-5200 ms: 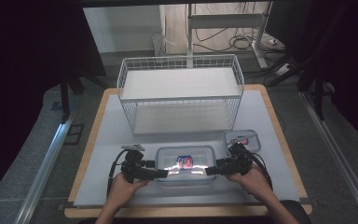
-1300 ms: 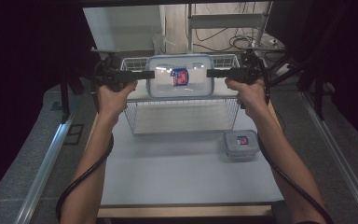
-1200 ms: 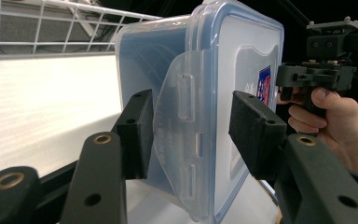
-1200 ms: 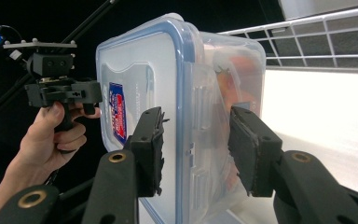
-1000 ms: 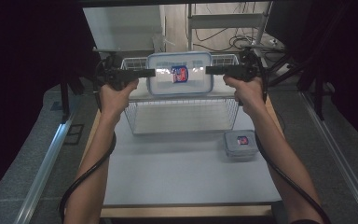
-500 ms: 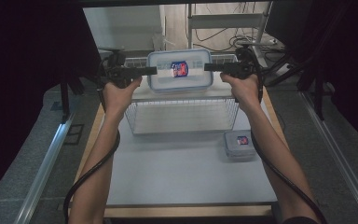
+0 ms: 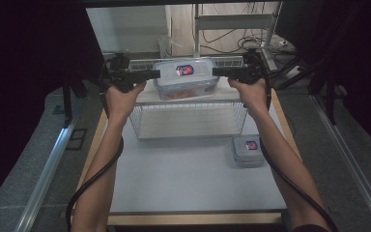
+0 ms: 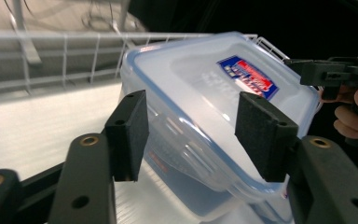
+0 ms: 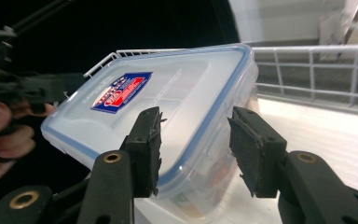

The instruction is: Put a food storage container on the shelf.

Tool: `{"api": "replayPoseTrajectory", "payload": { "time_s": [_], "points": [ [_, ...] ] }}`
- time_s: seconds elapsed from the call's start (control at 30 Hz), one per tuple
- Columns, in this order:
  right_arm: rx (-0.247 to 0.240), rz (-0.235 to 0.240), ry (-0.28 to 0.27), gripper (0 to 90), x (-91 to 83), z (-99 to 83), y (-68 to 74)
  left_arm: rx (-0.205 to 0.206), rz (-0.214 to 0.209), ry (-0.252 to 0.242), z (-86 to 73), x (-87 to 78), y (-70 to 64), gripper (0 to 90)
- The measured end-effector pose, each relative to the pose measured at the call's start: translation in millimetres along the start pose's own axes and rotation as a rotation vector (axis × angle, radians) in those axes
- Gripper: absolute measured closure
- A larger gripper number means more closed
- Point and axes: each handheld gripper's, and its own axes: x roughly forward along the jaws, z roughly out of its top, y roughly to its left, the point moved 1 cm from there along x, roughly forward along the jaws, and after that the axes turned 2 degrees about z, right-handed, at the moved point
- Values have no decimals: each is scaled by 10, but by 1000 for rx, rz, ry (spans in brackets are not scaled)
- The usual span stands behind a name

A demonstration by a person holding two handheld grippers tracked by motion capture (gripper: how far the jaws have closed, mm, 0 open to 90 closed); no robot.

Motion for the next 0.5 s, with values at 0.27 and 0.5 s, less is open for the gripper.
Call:
{"api": "replayPoseTrajectory", "payload": {
  "time_s": [0.27,0.5],
  "points": [
    [-119,-14,-42,617,-197,-108,81,137,-2,-76,-247,-258,-199,763],
    [-189,-40,-48,686,-292,-304,172,204,-4,-13,-567,-179,-314,898]
  ]
}}
